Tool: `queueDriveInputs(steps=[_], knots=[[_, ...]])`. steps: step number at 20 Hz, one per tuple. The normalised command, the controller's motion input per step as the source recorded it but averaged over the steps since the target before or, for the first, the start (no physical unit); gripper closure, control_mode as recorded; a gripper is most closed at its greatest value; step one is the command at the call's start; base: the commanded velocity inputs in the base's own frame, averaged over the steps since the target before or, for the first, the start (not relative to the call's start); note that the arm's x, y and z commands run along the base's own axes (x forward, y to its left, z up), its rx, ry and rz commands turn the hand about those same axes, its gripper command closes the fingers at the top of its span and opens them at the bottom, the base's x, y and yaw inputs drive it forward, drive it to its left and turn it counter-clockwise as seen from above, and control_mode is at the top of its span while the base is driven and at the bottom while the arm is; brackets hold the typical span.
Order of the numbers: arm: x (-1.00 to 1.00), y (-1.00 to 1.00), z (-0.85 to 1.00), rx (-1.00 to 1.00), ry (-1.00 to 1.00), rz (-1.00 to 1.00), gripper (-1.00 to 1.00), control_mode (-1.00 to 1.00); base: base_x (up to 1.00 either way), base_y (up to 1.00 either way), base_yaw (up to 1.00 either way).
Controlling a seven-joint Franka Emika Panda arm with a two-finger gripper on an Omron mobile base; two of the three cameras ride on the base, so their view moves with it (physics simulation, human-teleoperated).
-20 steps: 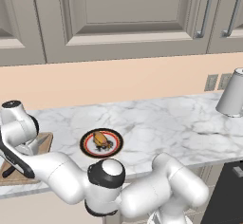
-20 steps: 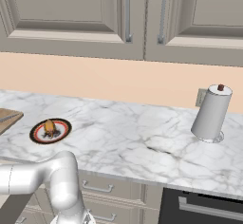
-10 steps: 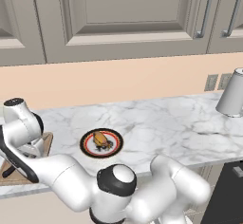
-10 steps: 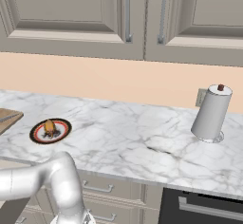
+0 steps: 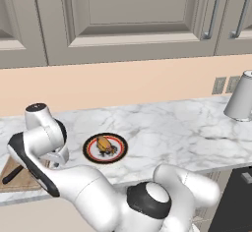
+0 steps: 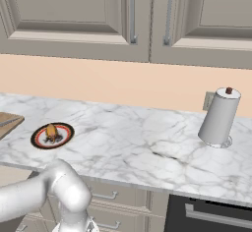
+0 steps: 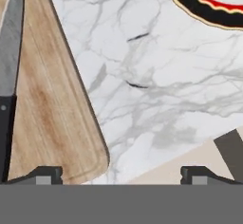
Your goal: Pick up the knife from the drawer and place it on the cutting board. Then place the meat from the plate to the cutting board.
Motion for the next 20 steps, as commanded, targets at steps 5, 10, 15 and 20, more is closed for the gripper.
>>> queueDriveInputs(steps=[5,10,15,20], knots=[[-0.33,-0.89,0.16,-0.01,-0.01,0.13,-1.0,-1.0,0.0,0.0,0.0],[-0.26,-0.69,0.31,-0.03,0.0,0.13,-1.0,-1.0,0.0,0.0,0.0],[-0.04,-0.69,0.25,0.0,-0.02,0.16,-1.0,-1.0,0.0,0.0,0.0],[0.0,-0.6,0.22,0.0,-0.1,0.18,-1.0,-1.0,0.0,0.0,0.0]])
